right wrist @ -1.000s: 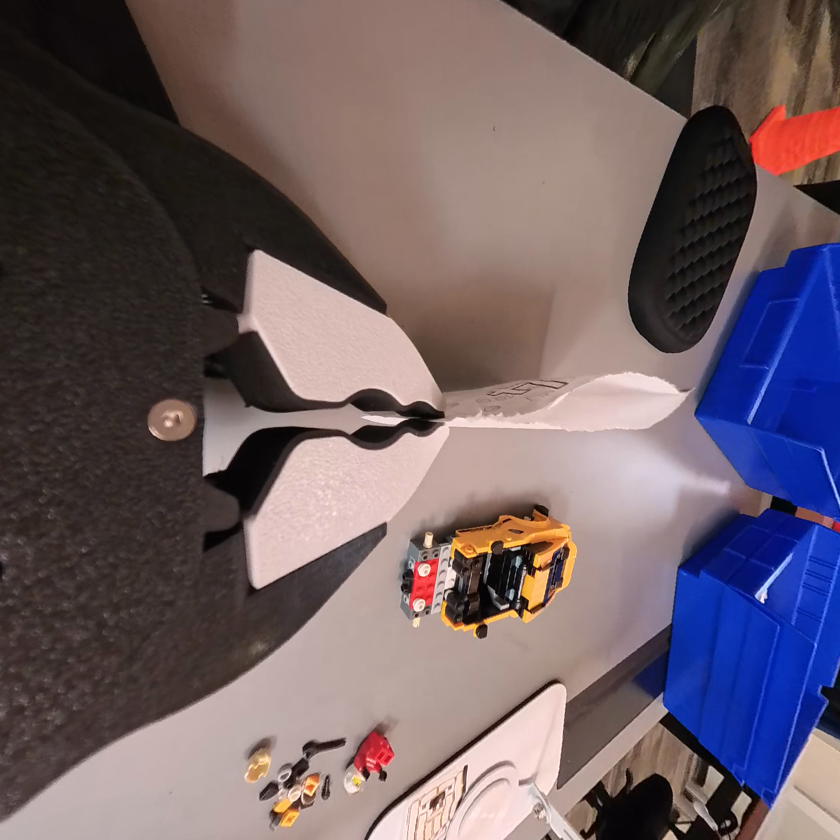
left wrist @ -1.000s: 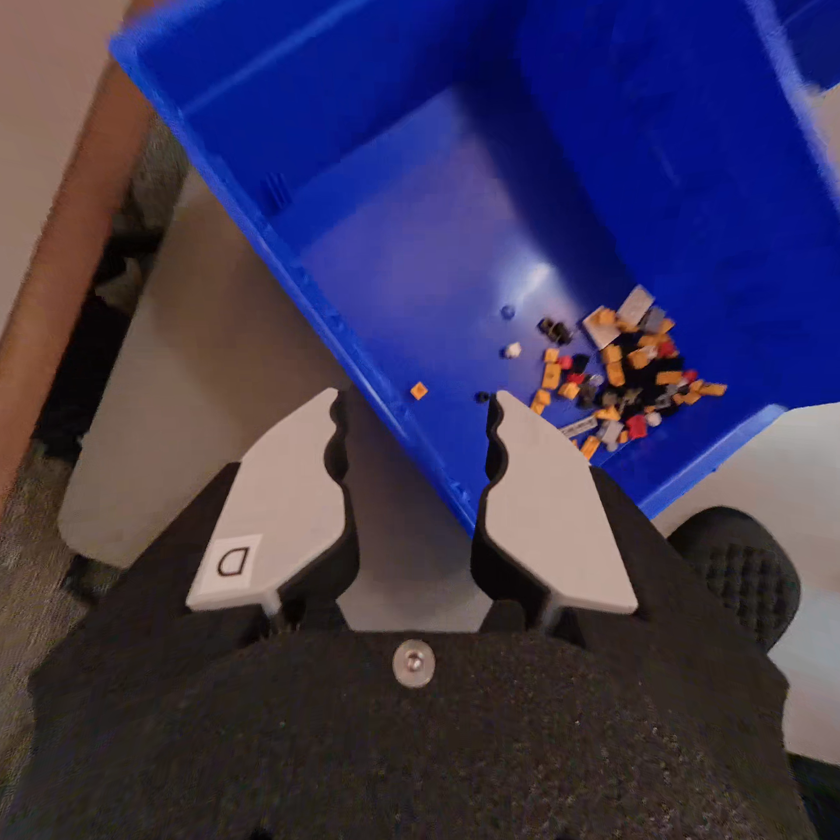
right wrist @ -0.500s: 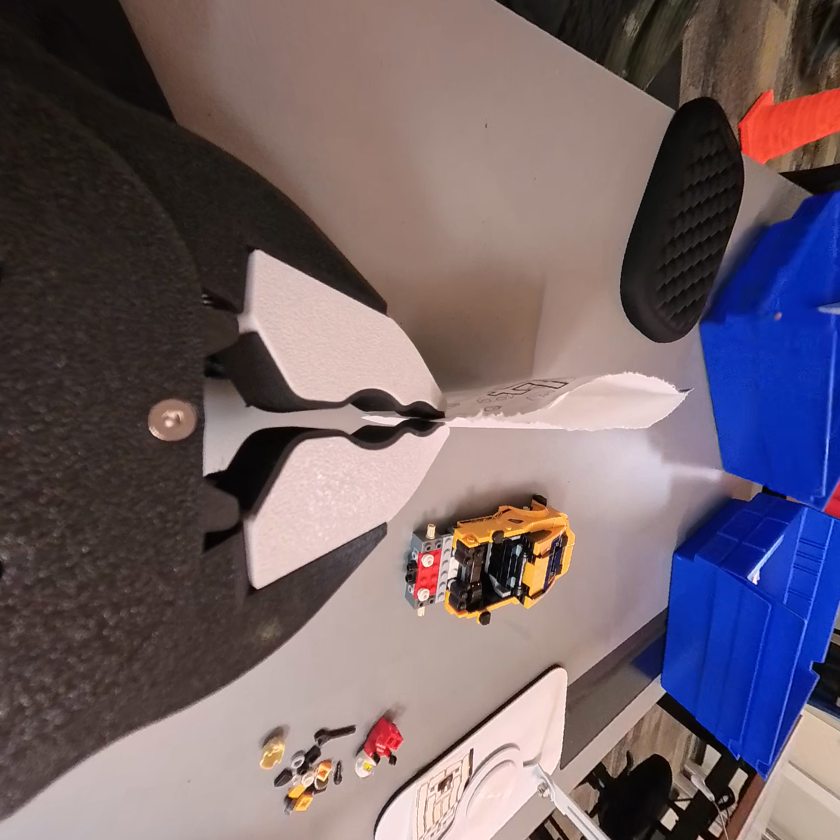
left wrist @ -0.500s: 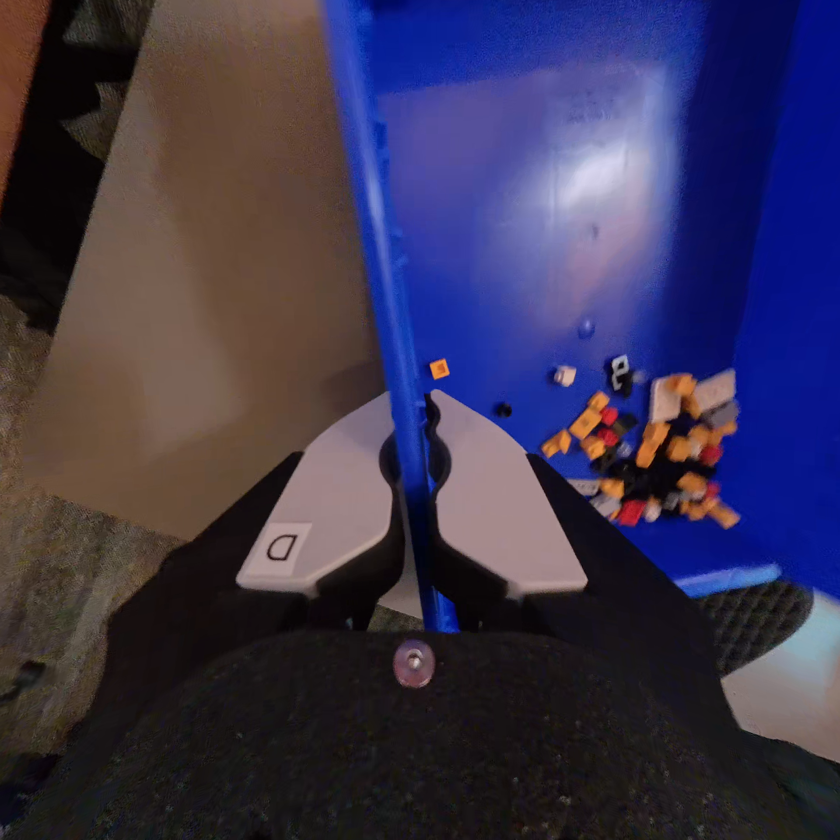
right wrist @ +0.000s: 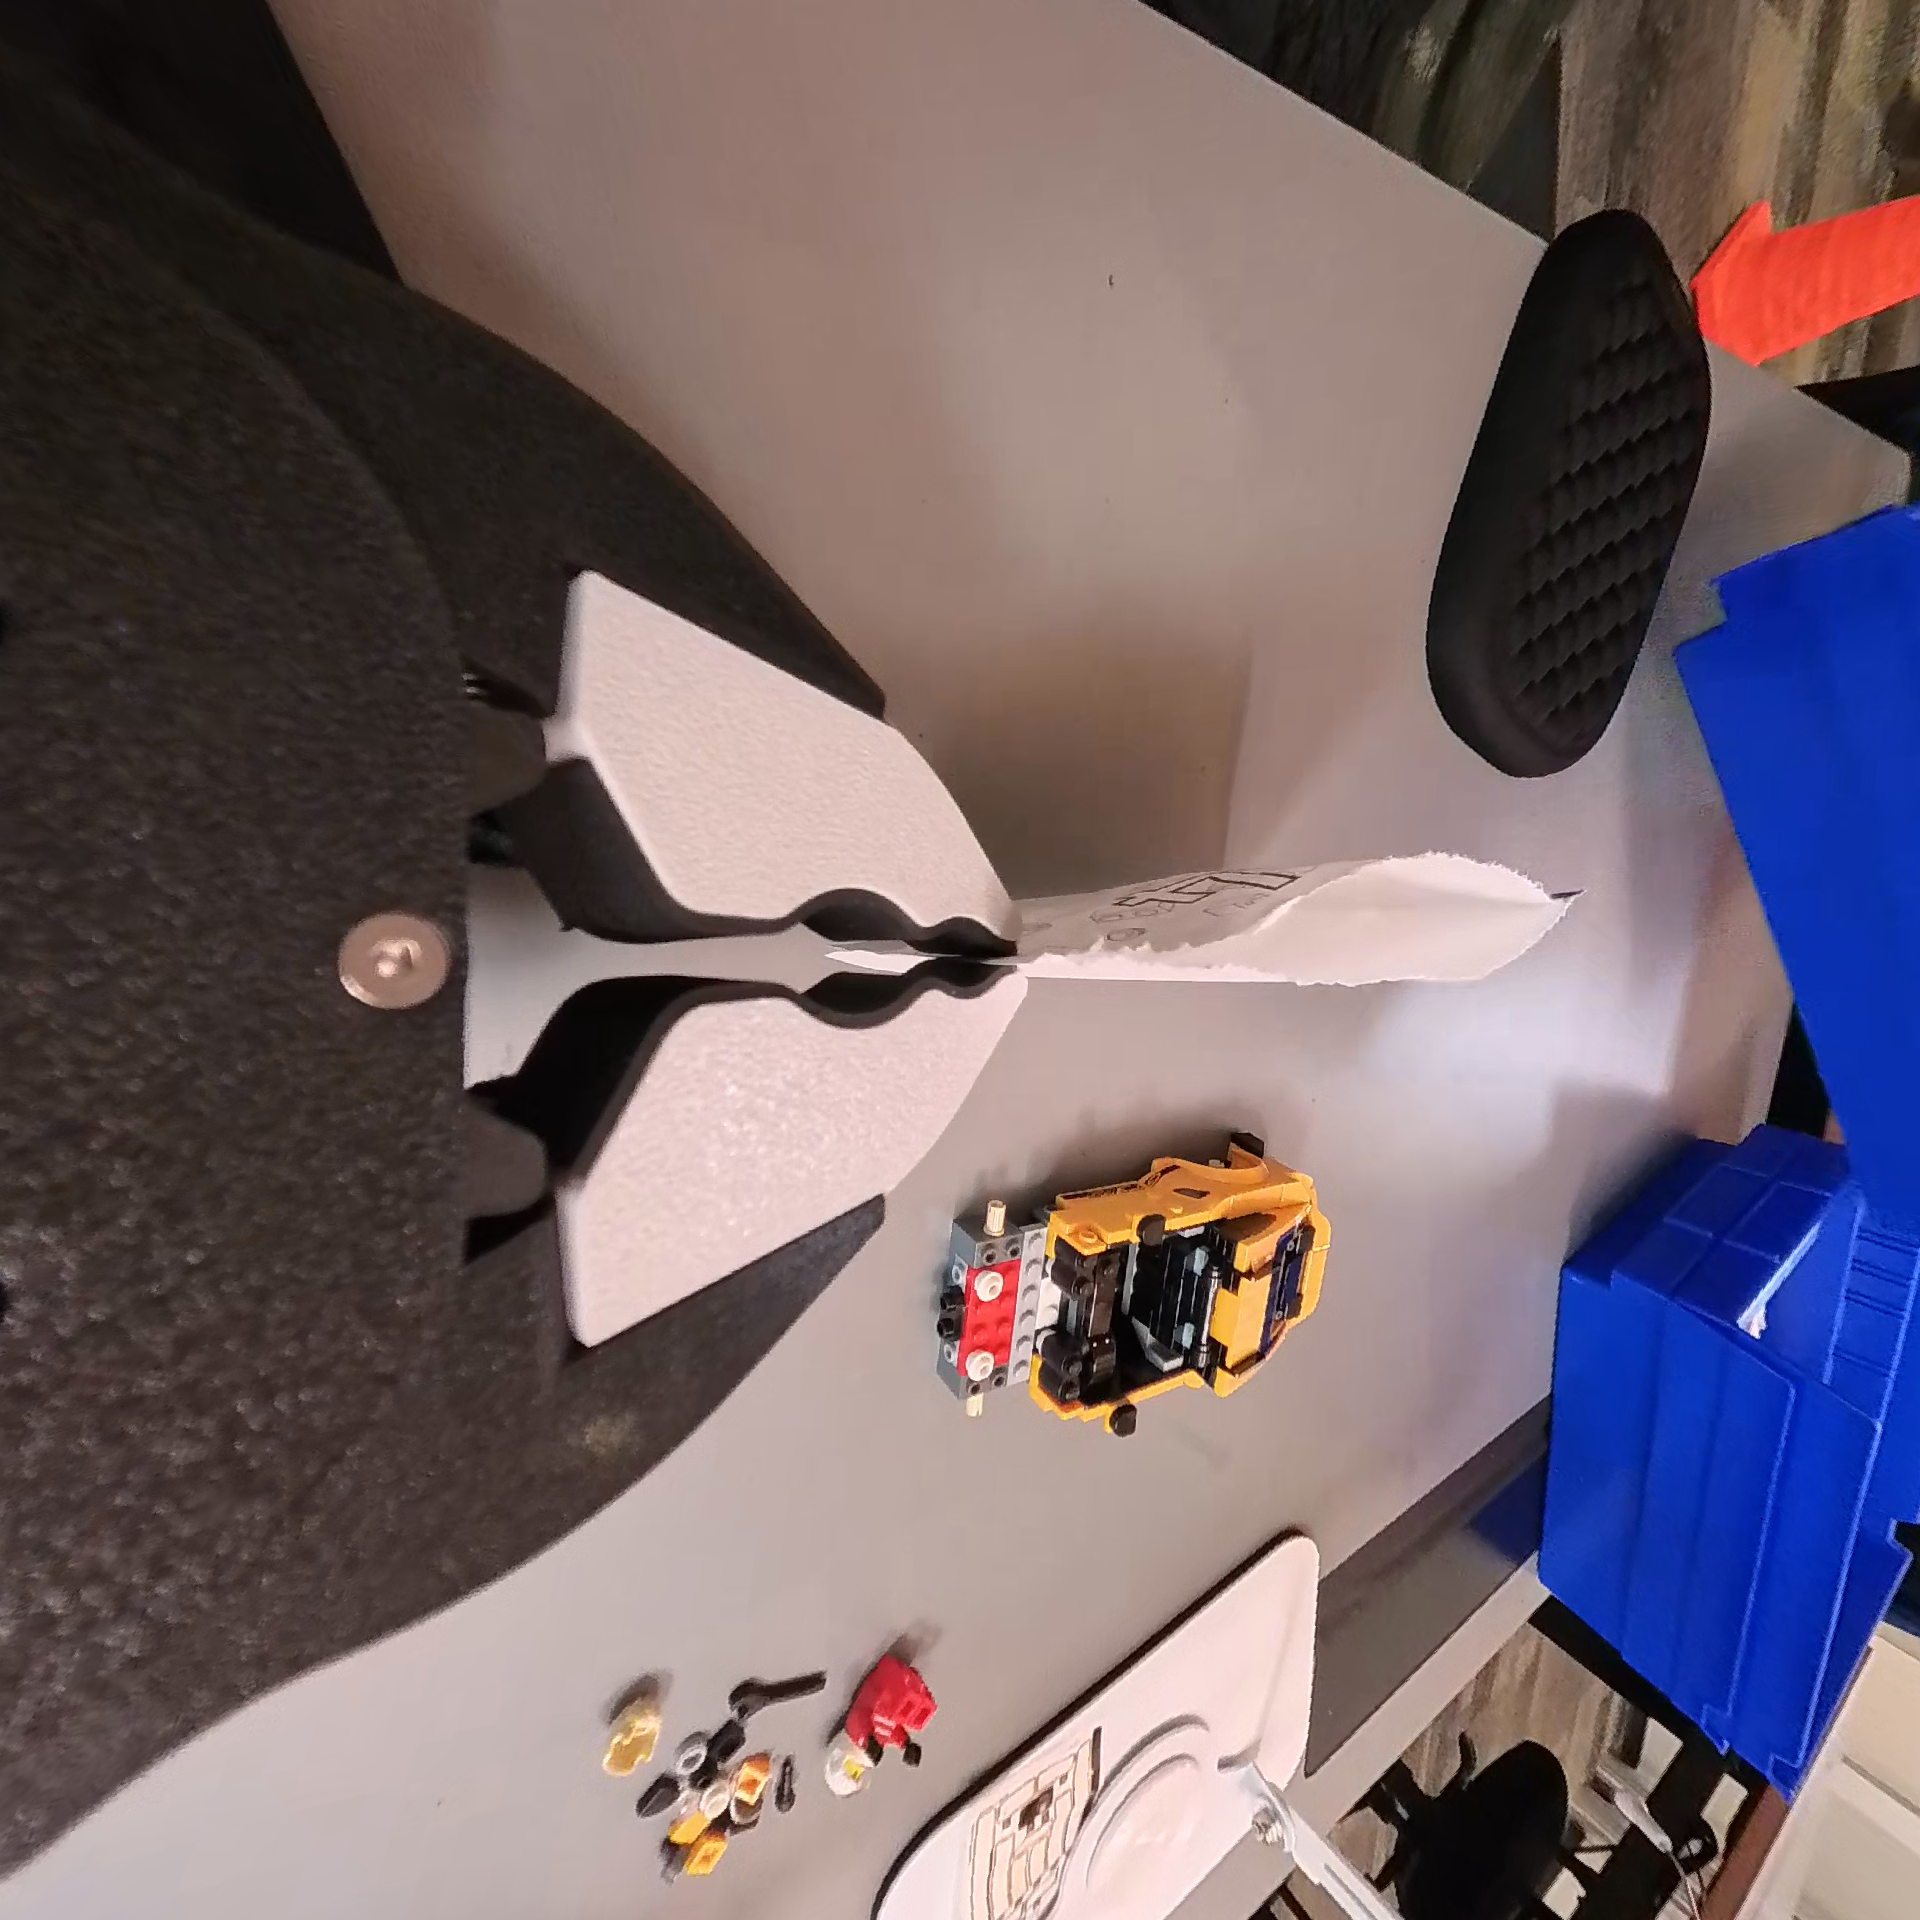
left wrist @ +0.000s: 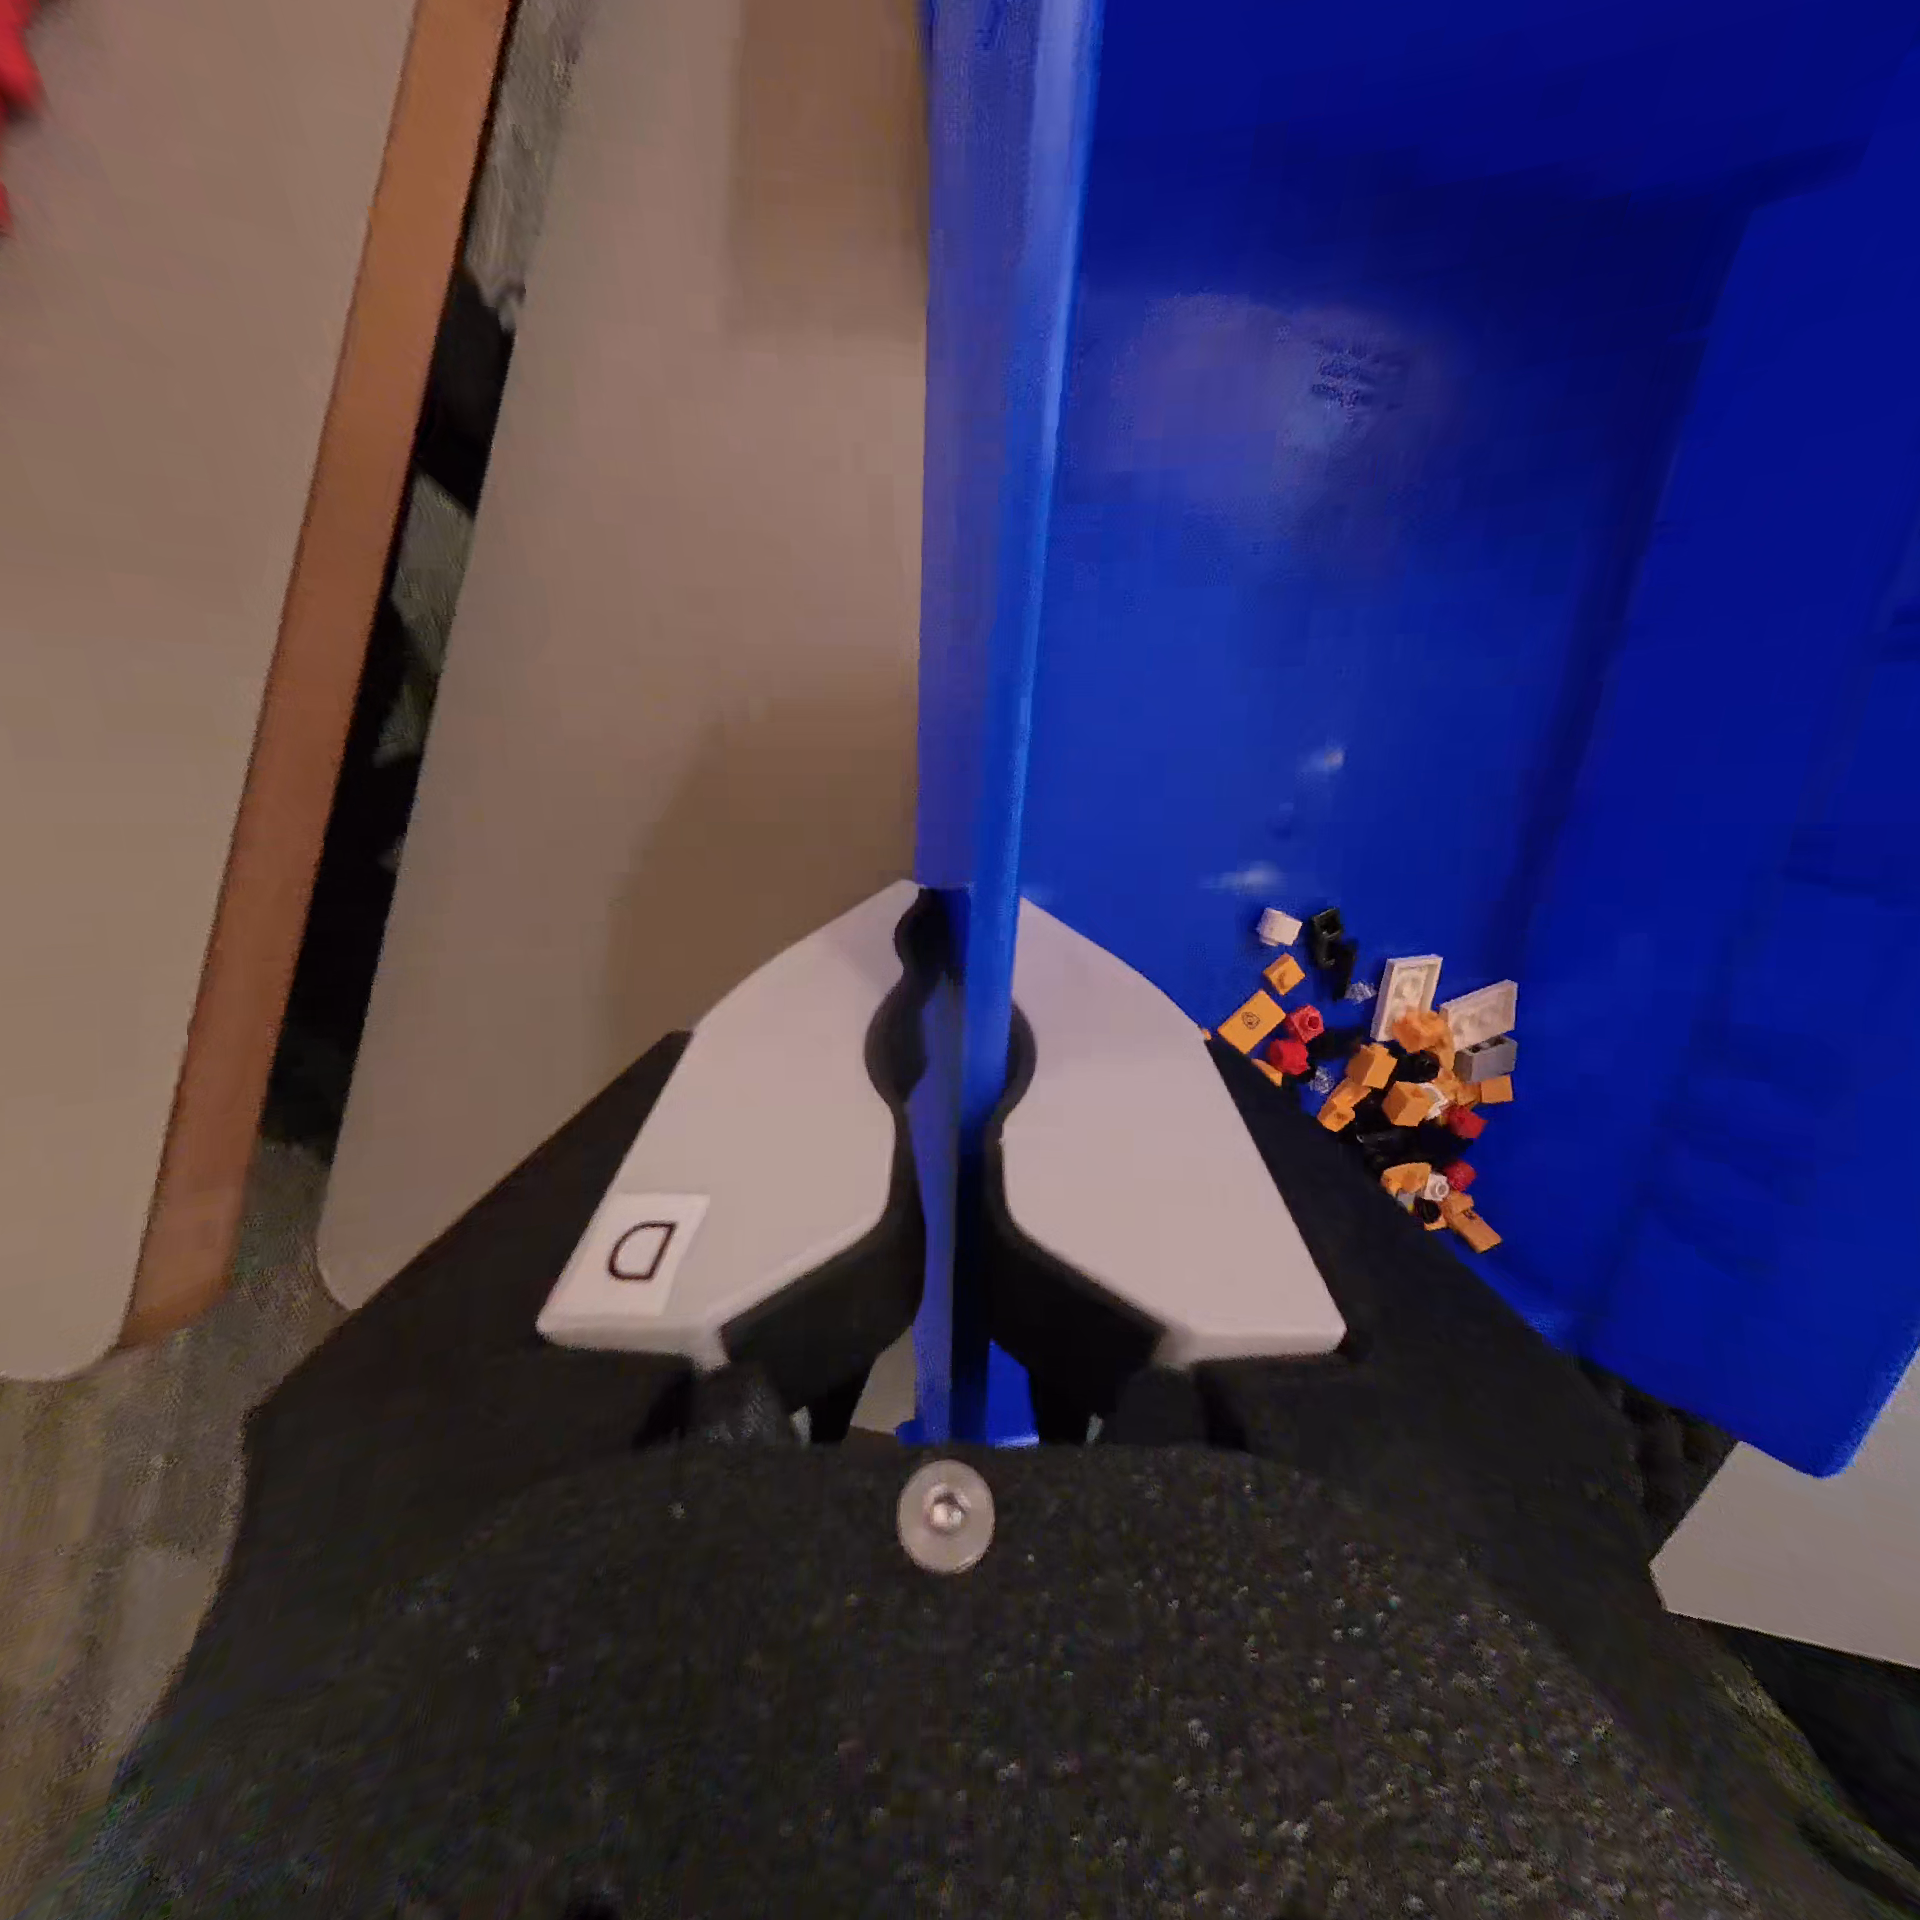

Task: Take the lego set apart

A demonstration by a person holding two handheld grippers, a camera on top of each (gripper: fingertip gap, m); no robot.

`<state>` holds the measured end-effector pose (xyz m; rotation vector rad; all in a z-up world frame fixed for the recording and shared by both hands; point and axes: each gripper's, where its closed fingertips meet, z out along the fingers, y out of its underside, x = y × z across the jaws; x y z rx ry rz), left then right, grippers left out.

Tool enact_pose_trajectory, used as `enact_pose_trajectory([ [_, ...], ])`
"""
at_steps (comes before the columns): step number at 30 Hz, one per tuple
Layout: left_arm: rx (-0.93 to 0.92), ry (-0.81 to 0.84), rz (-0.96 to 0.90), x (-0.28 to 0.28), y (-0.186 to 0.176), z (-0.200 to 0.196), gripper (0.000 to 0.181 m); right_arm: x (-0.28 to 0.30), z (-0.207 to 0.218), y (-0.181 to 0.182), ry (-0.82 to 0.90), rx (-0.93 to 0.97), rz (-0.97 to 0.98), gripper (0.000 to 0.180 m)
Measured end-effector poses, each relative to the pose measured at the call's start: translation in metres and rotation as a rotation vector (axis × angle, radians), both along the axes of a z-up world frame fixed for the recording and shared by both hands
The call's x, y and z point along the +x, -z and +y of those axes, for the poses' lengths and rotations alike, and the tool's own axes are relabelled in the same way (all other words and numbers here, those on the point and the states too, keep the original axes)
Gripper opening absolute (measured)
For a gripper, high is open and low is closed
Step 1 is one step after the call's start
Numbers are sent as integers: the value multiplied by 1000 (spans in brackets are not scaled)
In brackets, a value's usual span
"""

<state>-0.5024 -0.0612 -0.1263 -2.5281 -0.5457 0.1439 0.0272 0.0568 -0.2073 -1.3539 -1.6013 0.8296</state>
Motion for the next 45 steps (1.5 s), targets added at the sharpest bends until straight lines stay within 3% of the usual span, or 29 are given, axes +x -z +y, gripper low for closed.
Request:
enact_pose_trajectory([
  [6,86,124,85,41,-39,41,7,0,-1,1,-2,15,-7,0],
  [16,231,300,35,118,-56,124,7,-24,-21,-6,-101,-66,8,0],
  [26,314,434,130,191,-78,191,7,-62,-36,5,-207,-84,-63,0],
  [39,438,452,91,222,-94,214,8,-67,-26,8,-130,-226,-90,0],
  [45,497,449,157,238,-105,214,8,-74,-21,4,-82,-297,-90,0],
])
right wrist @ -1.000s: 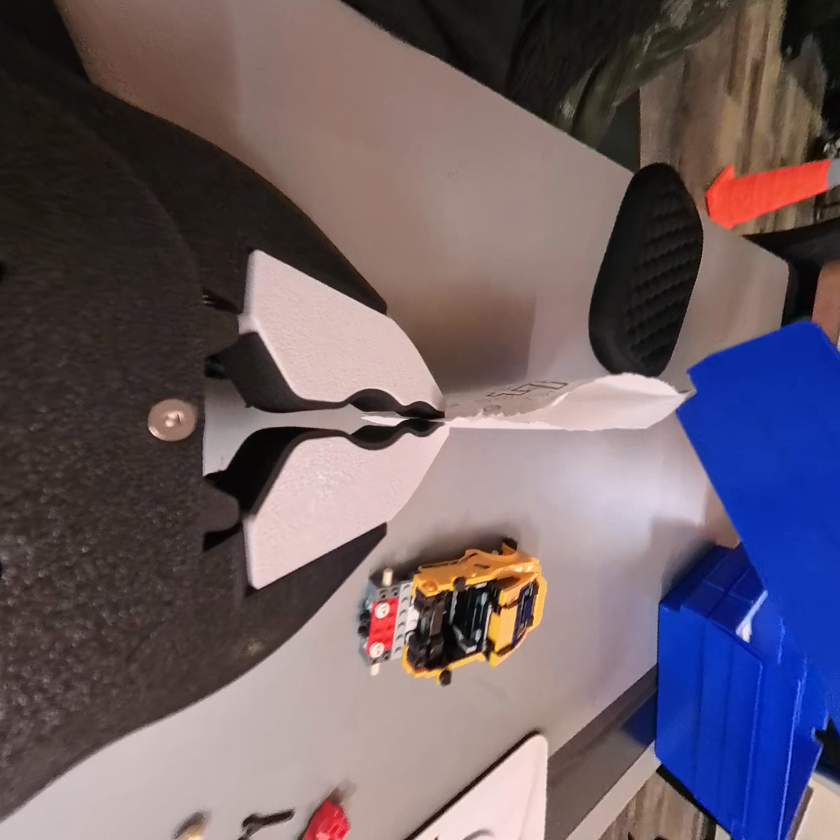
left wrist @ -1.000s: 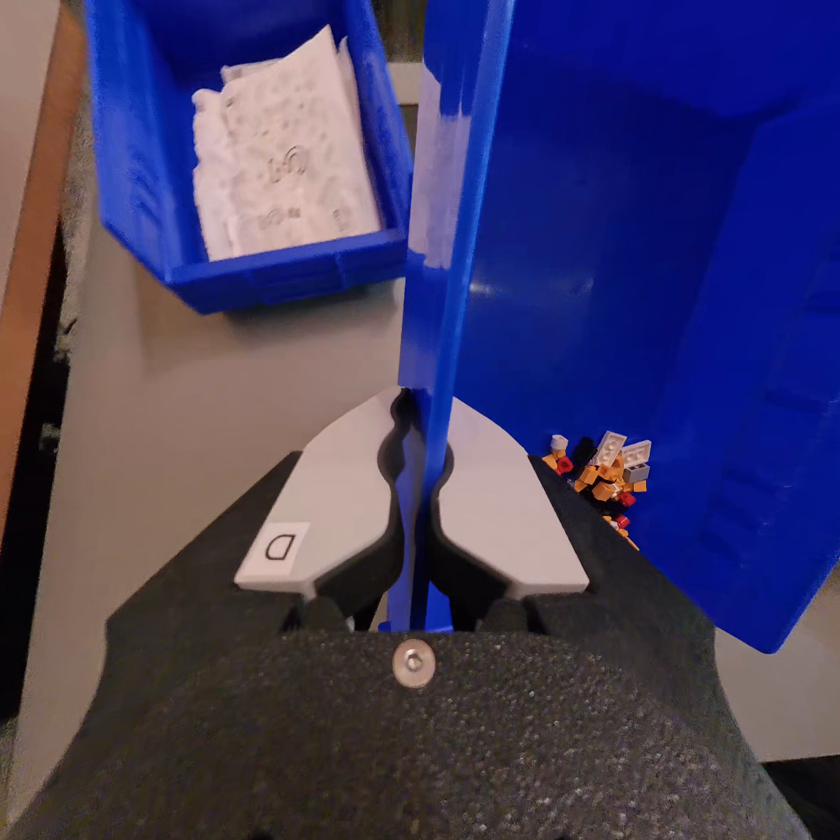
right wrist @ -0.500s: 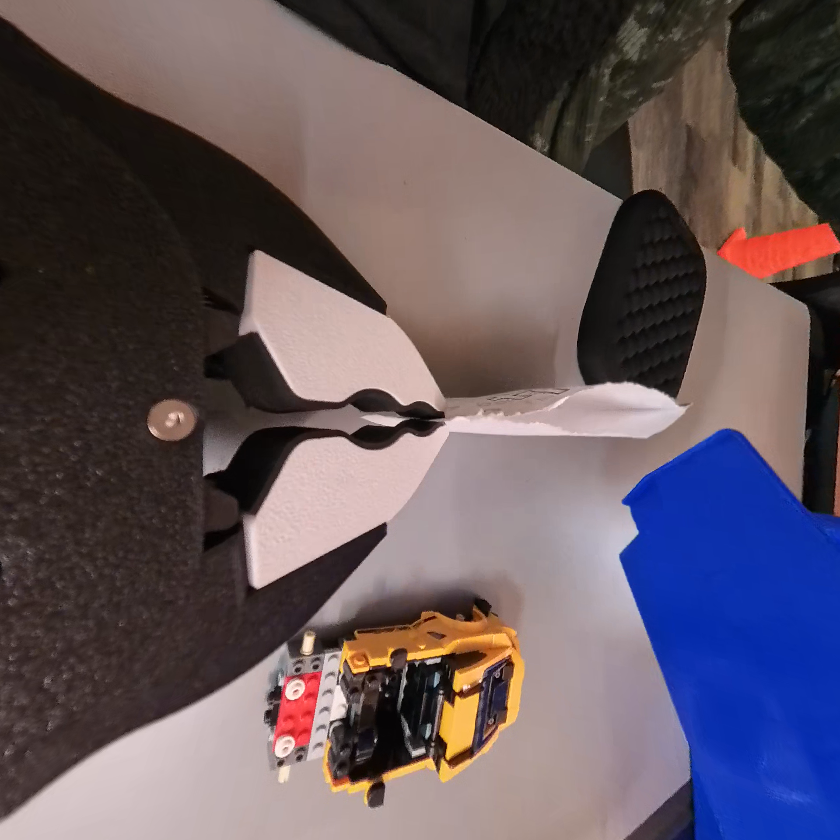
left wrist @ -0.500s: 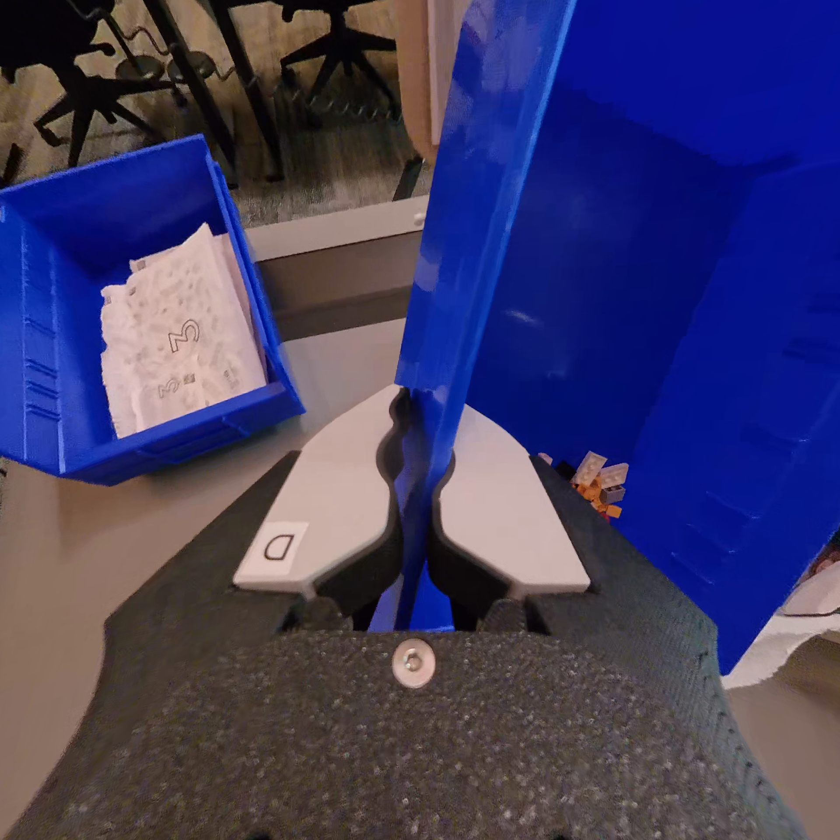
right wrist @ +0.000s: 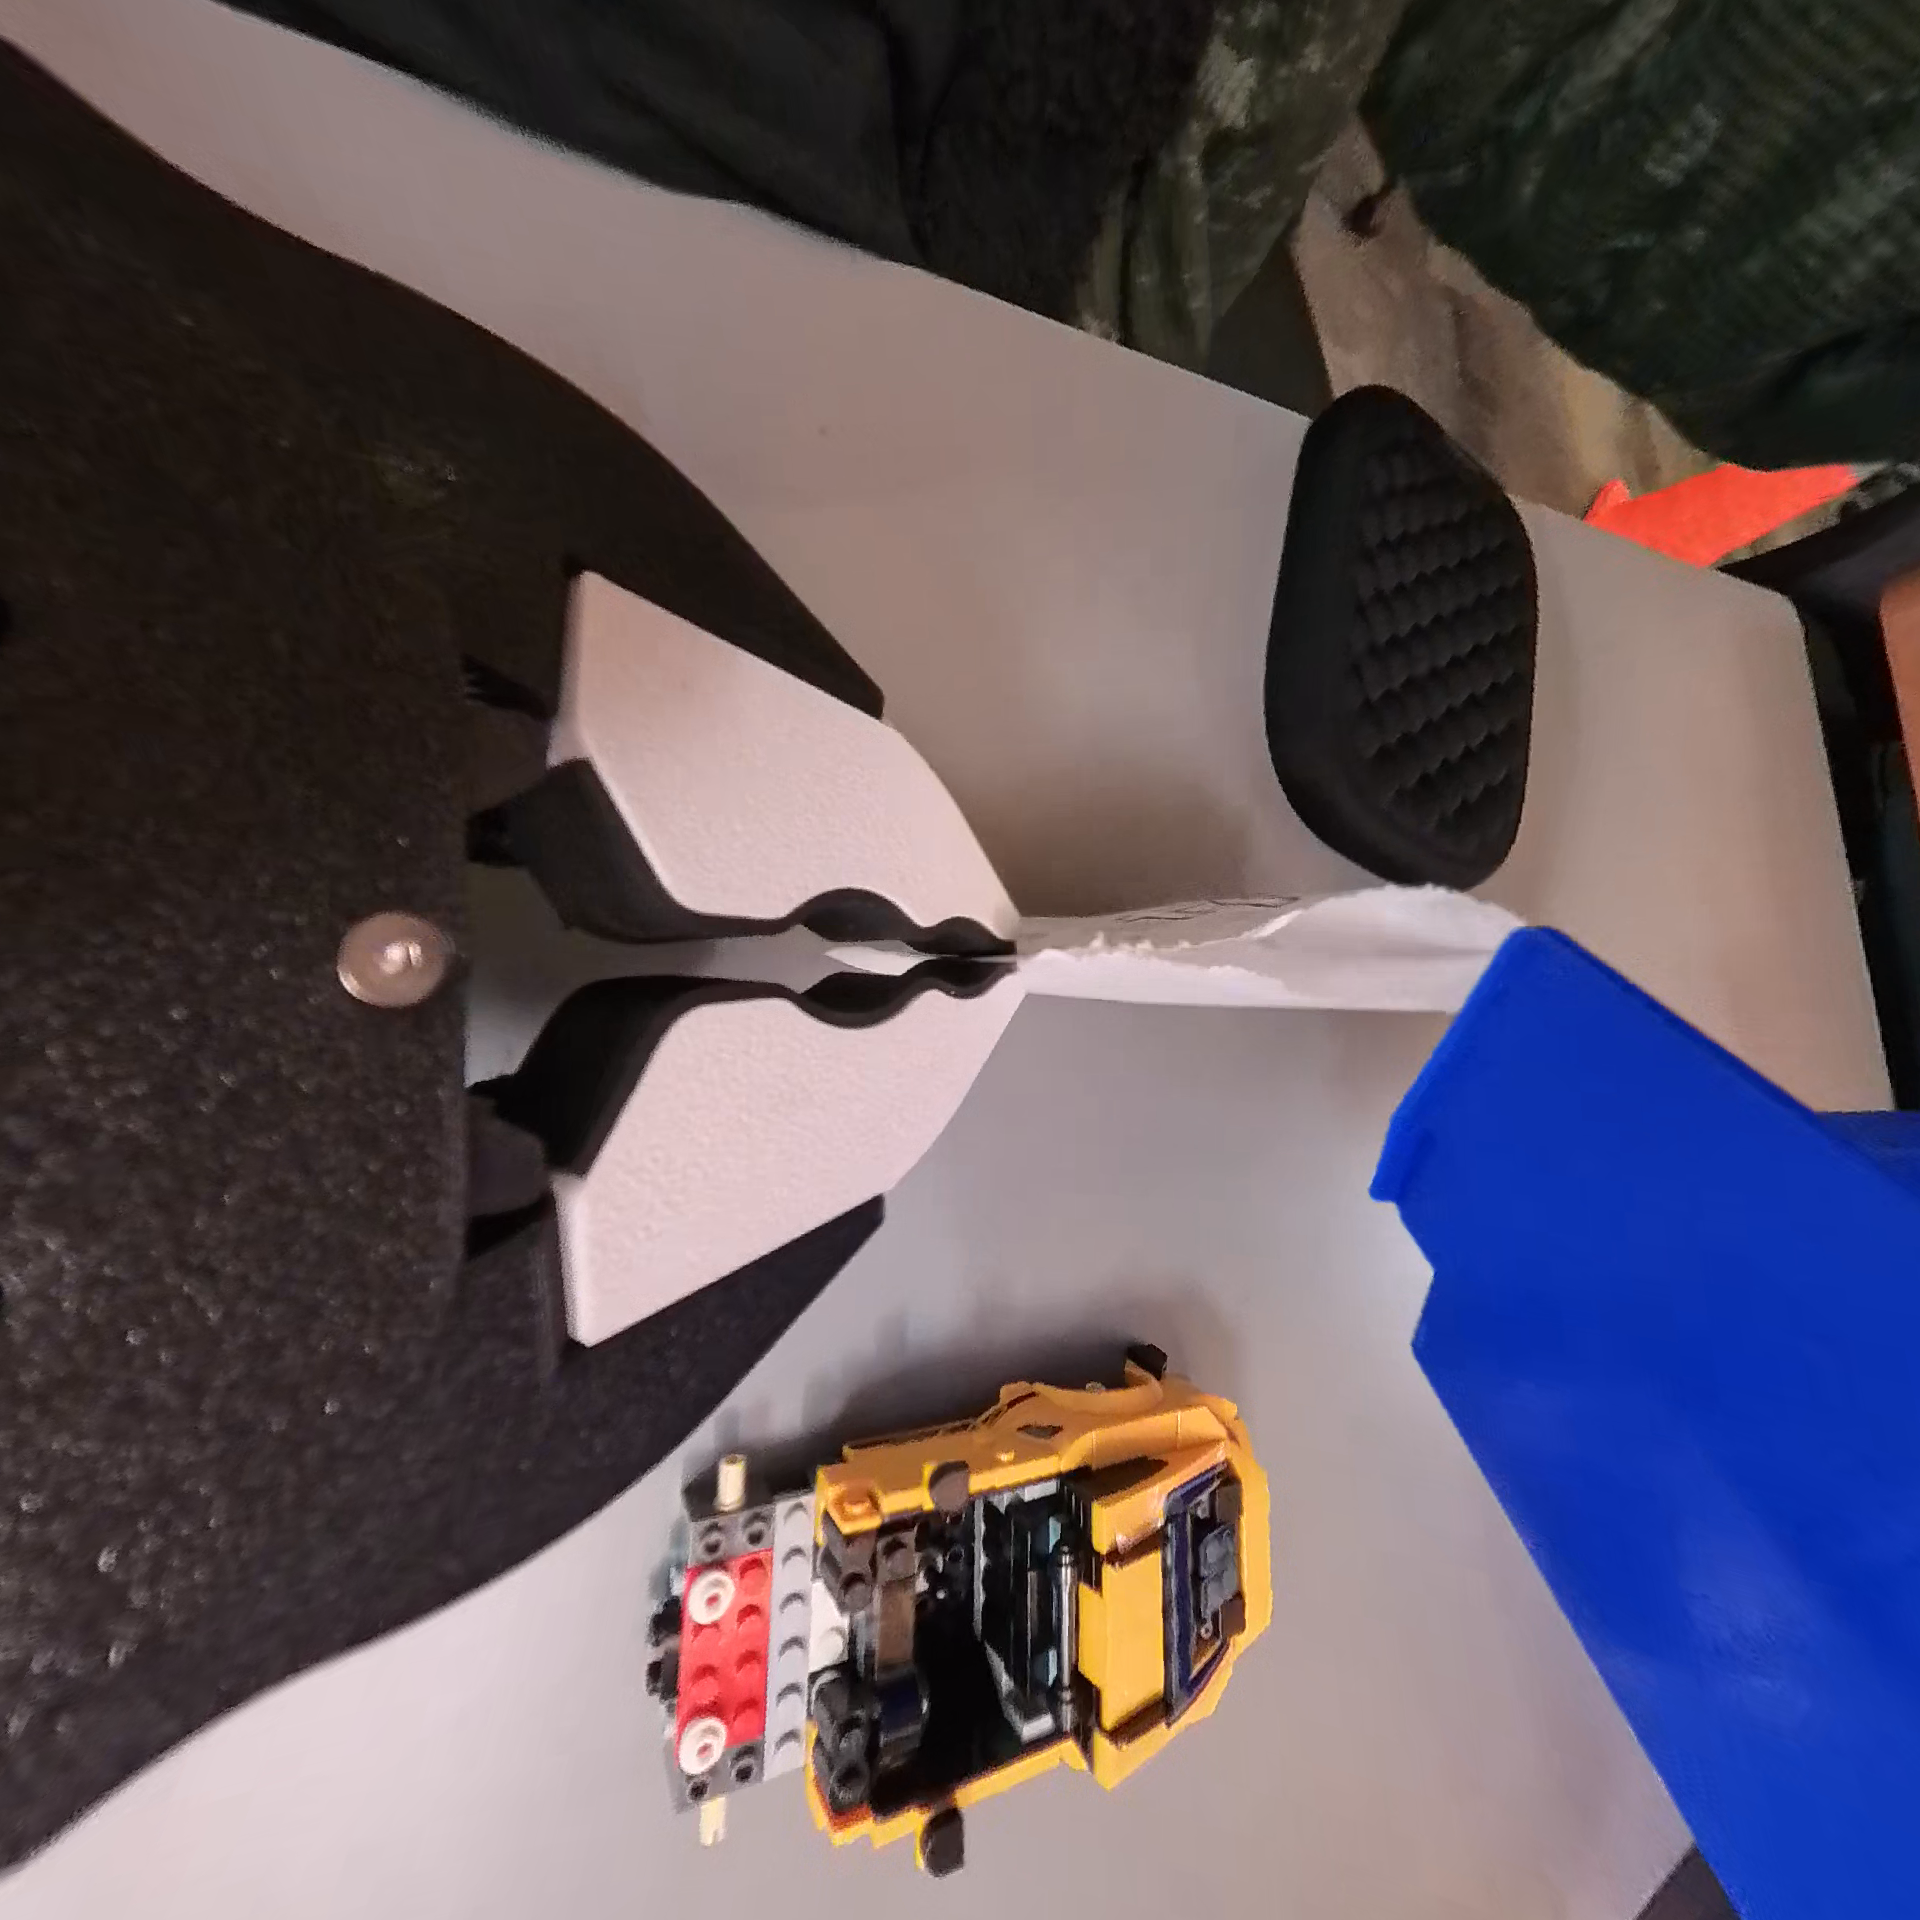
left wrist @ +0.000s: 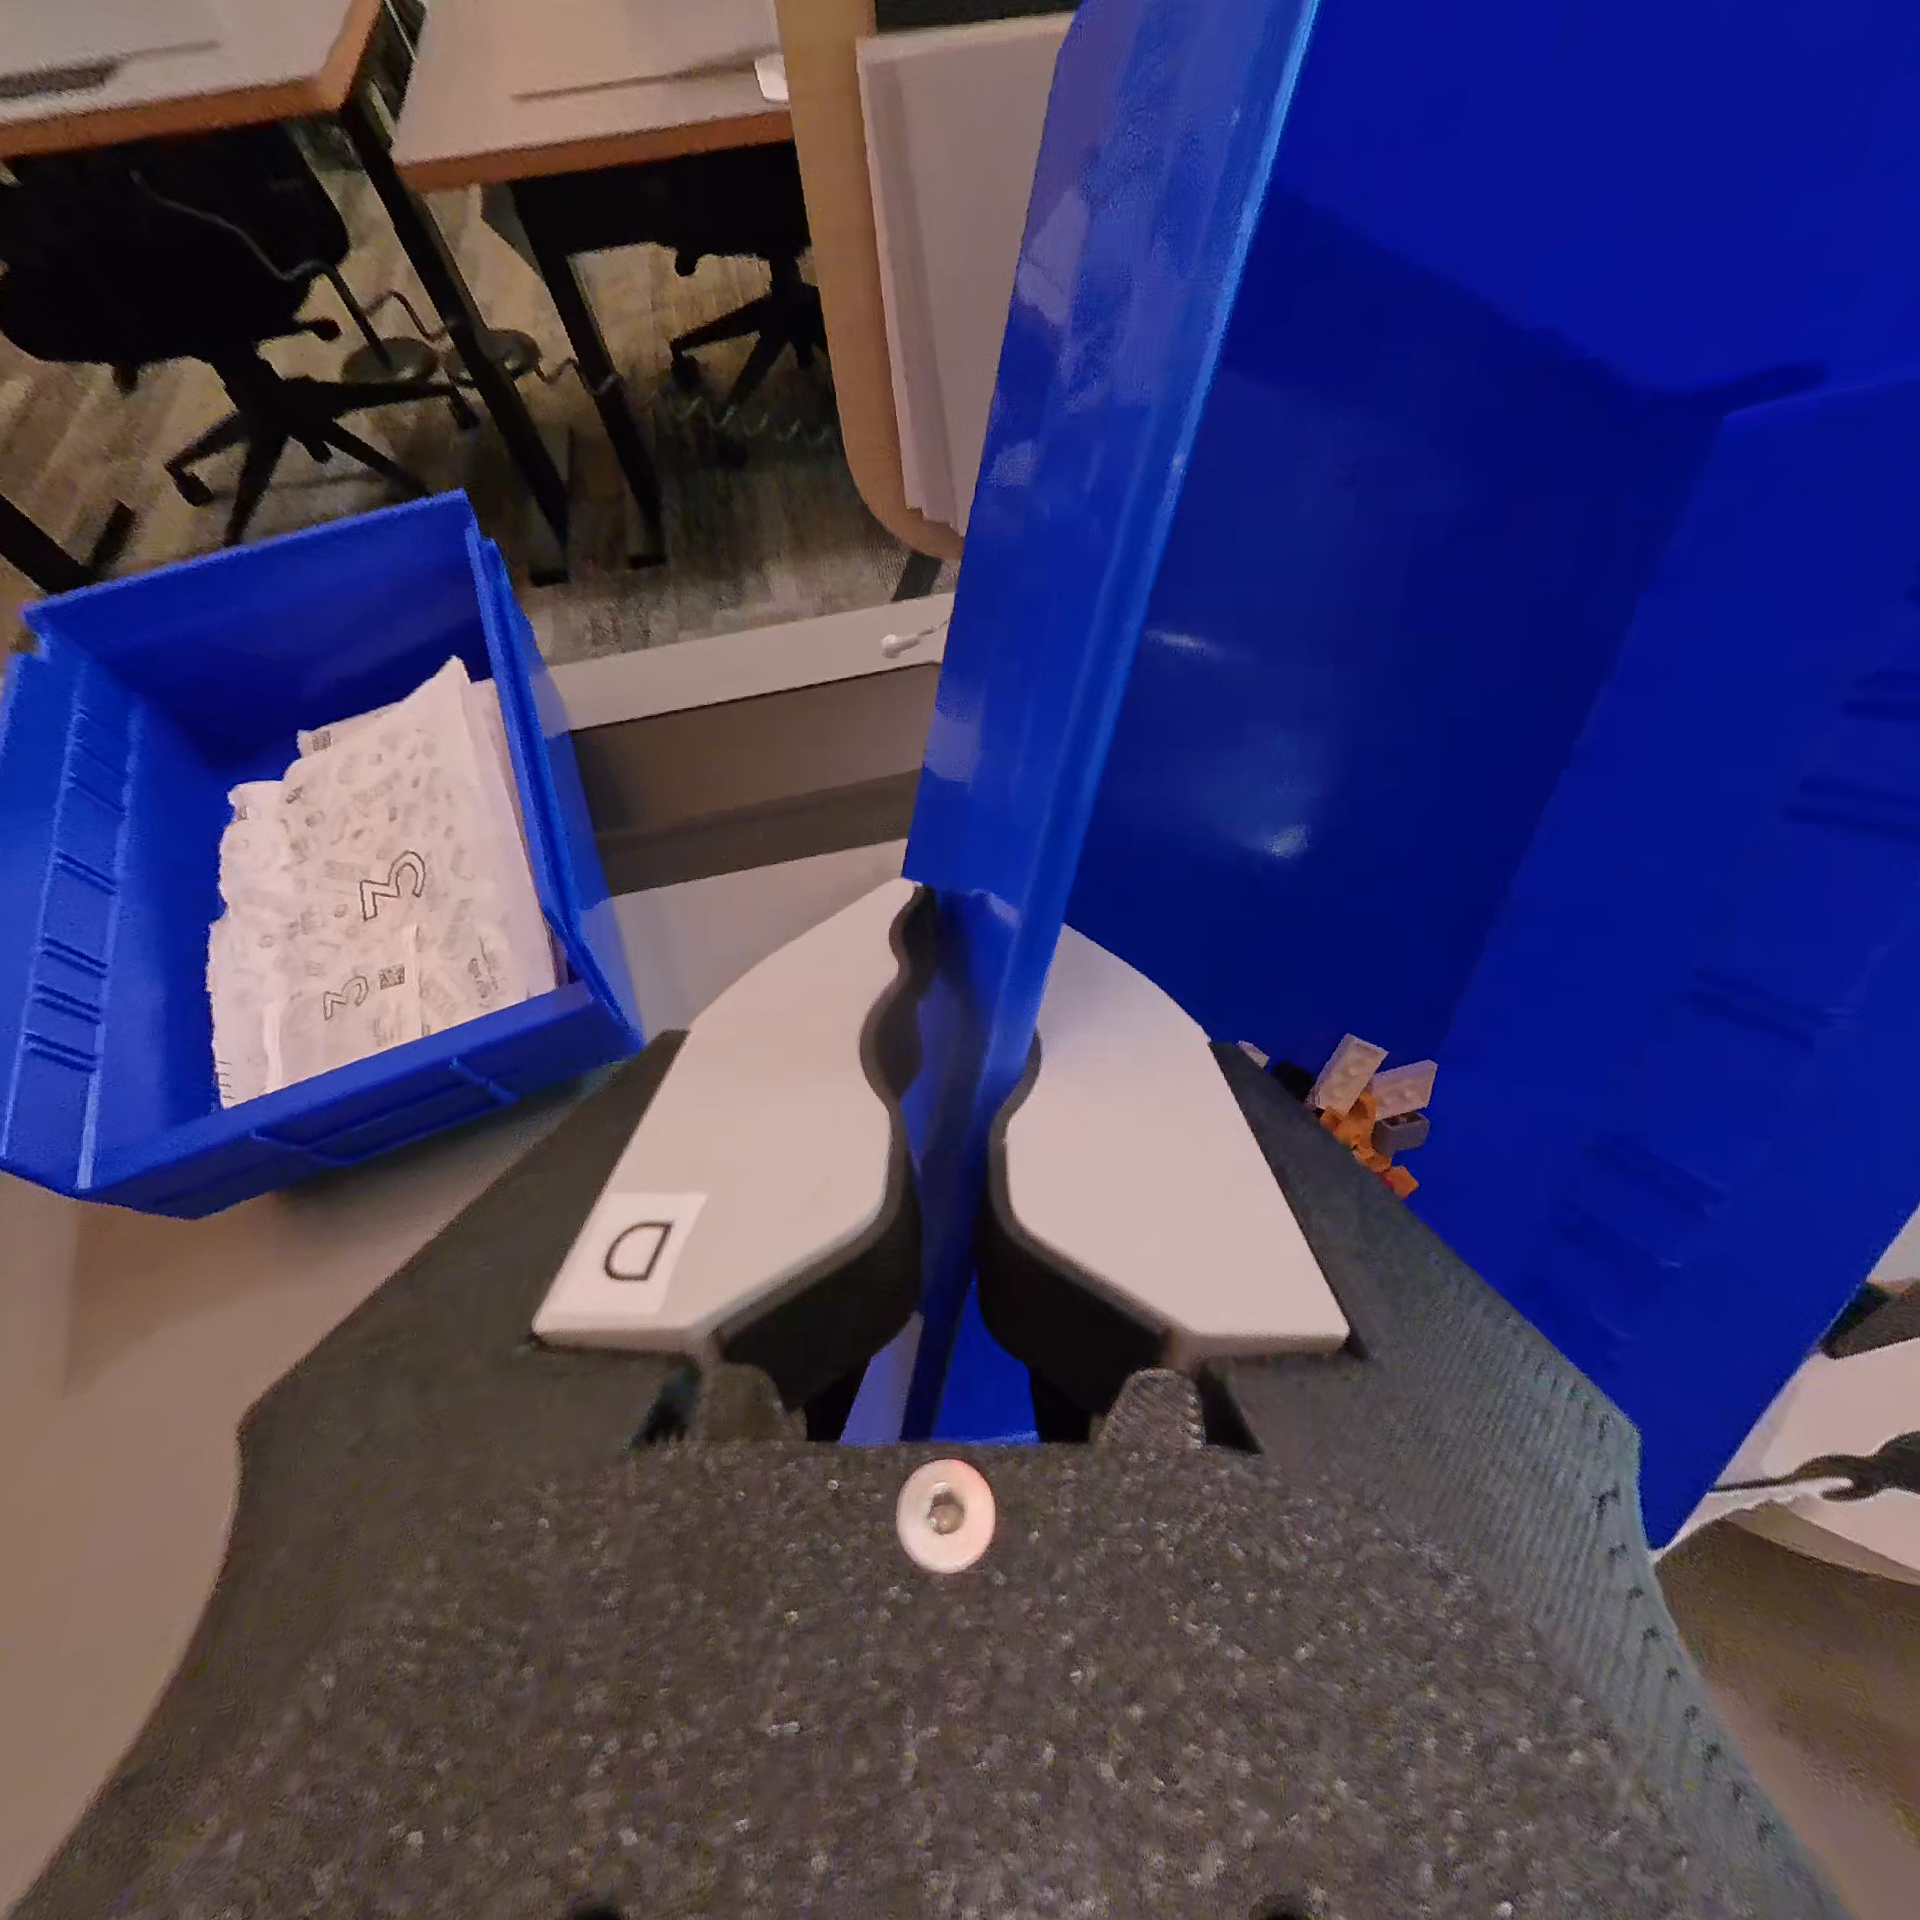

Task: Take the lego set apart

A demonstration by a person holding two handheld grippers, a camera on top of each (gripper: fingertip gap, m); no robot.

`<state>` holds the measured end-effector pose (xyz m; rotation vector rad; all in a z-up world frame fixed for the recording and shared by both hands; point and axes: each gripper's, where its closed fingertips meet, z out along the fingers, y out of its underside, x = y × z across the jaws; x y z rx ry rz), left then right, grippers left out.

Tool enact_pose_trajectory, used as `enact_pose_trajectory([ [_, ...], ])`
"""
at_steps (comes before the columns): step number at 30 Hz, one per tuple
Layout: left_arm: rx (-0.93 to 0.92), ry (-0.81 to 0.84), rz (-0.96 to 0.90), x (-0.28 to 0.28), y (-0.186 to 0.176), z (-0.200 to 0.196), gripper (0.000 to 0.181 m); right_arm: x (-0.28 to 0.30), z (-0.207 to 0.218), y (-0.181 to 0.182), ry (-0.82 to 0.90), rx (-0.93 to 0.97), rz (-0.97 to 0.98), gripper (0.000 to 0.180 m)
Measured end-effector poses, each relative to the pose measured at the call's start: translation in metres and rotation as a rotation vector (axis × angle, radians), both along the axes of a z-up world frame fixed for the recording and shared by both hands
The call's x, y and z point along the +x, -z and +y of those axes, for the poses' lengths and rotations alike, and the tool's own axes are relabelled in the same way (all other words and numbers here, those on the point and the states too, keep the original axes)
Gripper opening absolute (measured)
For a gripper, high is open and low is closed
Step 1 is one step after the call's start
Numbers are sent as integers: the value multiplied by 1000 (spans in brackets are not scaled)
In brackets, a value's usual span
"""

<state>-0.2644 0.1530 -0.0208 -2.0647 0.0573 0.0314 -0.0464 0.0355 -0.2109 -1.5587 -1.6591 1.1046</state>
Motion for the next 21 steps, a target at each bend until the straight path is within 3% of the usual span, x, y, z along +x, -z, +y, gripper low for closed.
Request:
enact_pose_trajectory([
  [10,86,-37,114,16,-16,-11,8,-6,2,-2,40,-77,-11,0],
  [21,79,-4,-2,14,-11,-17,8,-4,10,9,101,-118,-72,0],
])
